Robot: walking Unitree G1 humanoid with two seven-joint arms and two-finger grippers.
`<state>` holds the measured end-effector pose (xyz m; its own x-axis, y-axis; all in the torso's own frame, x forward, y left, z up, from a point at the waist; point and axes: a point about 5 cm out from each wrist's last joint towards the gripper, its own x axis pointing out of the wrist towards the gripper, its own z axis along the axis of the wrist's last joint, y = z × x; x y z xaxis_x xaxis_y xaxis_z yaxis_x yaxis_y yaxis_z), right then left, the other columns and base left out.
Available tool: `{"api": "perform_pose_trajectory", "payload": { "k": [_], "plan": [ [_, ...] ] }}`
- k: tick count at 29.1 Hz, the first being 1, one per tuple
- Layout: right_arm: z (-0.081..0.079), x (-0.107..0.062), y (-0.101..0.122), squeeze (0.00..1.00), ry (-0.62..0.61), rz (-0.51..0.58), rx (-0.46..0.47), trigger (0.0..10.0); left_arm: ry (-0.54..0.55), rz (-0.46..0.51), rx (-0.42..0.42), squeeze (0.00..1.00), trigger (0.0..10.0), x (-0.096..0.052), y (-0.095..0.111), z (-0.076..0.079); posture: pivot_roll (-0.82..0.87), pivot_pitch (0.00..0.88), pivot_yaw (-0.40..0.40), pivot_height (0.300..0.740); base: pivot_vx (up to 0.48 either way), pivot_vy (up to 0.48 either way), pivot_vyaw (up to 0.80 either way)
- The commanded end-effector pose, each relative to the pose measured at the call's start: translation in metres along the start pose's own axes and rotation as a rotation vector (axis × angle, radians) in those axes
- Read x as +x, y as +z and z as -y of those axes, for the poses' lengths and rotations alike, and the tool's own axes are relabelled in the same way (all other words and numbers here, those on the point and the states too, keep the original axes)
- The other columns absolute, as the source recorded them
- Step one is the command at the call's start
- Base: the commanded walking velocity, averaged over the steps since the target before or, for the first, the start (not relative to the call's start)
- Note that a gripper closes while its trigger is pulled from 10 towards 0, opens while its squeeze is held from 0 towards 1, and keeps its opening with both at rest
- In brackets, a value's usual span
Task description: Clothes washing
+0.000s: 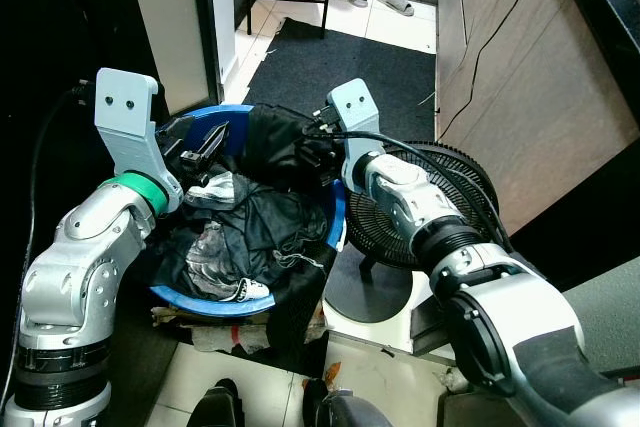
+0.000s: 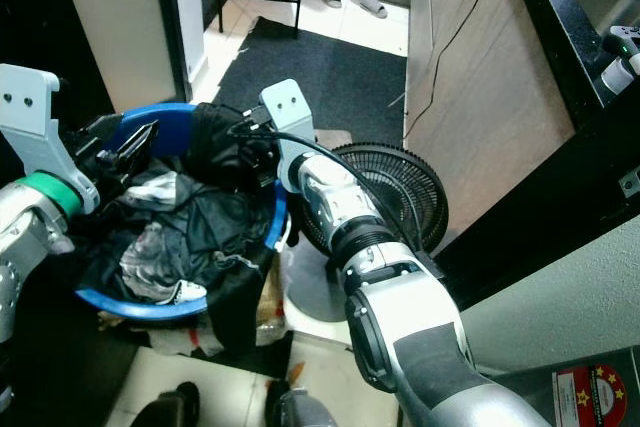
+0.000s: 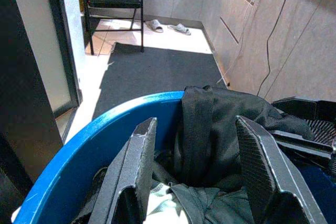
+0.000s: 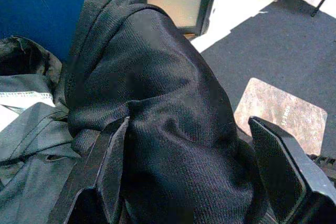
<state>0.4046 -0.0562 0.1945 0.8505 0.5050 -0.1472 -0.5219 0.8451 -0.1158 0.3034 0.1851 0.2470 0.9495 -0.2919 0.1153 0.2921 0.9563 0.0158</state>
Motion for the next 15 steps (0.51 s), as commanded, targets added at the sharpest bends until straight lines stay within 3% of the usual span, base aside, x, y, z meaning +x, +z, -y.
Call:
{"api": "perform_pose_trajectory", "payload": {
  "k": [1, 9, 10, 13, 14, 15],
  "plan": [
    [-0.001, -0.001, -0.01, 0.0, -0.004, -0.034, 0.017, 10.0, -0.006, -0.015, 0.003, 0.0, 10.0, -0.003, -0.002, 0.002, 0.15, 0.14, -0.077, 0.74, 0.0, 0.0, 0.0],
    [-0.018, 0.005, 0.0, 0.0, 0.053, 0.025, 0.027, 10.0, 0.01, -0.012, 0.01, 0.0, 10.0, -0.006, -0.001, -0.002, 0.16, 0.143, -0.09, 0.74, 0.0, 0.0, 0.0],
    [-0.02, 0.006, 0.0, 0.0, 0.056, 0.028, 0.027, 8.6, 0.014, -0.012, 0.011, 0.0, 10.0, -0.007, 0.0, -0.002, 0.17, 0.148, -0.091, 0.74, 0.0, 0.0, 0.0],
    [-0.02, 0.006, 0.0, 0.0, 0.056, 0.028, 0.027, 8.6, 0.014, -0.012, 0.011, 0.0, 10.0, -0.007, 0.0, -0.002, 0.17, 0.148, -0.091, 0.74, 0.0, 0.0, 0.0],
    [-0.022, 0.006, -0.001, 0.0, 0.057, 0.026, 0.029, 6.2, 0.017, -0.012, 0.012, 0.0, 10.0, -0.008, 0.0, -0.003, 0.17, 0.149, -0.091, 0.74, 0.0, 0.0, 0.0],
    [-0.022, 0.006, -0.001, 0.0, 0.057, 0.026, 0.029, 6.2, 0.017, -0.012, 0.012, 0.0, 10.0, -0.008, 0.0, -0.003, 0.17, 0.149, -0.091, 0.74, 0.0, 0.0, 0.0]
  ]
}}
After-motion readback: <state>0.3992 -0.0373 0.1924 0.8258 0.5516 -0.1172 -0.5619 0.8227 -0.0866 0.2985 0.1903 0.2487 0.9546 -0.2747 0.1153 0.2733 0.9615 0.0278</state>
